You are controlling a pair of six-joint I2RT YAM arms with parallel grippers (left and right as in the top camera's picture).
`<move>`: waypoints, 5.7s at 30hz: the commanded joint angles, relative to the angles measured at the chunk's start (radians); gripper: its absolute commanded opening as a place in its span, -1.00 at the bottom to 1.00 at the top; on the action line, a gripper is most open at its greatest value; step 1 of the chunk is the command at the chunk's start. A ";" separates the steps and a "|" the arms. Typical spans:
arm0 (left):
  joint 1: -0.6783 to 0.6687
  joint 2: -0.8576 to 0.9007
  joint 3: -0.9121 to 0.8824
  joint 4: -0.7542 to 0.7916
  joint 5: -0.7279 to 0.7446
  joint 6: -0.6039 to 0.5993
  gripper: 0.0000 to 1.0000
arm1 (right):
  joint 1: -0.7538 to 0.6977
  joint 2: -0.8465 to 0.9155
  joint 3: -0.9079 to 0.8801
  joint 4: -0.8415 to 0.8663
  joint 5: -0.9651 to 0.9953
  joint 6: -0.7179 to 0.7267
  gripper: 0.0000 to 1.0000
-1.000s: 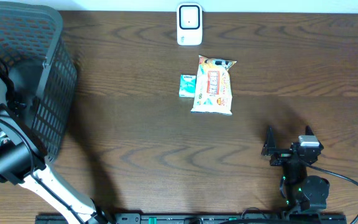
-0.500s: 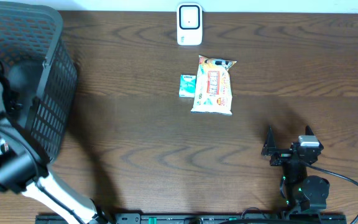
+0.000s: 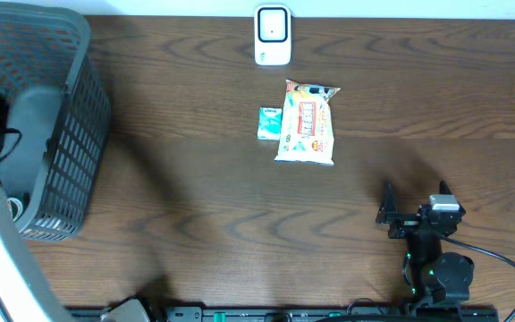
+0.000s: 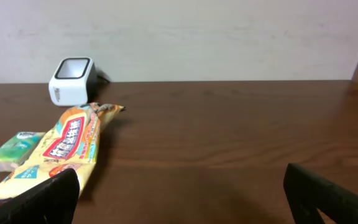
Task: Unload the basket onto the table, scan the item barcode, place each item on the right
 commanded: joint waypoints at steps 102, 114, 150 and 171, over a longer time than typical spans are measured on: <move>-0.426 0.106 0.056 0.168 -0.357 0.715 0.96 | -0.010 -0.003 -0.002 -0.004 -0.002 -0.007 0.99; -0.007 0.190 0.042 -0.097 -0.462 0.223 0.96 | -0.010 -0.003 -0.002 -0.004 -0.002 -0.007 0.98; 0.137 0.711 -0.047 -0.142 -0.526 0.058 0.96 | -0.010 -0.003 -0.002 -0.004 -0.002 -0.007 0.99; 0.137 0.776 -0.100 -0.107 -0.556 0.042 0.86 | -0.010 -0.003 -0.002 -0.004 -0.002 -0.007 0.99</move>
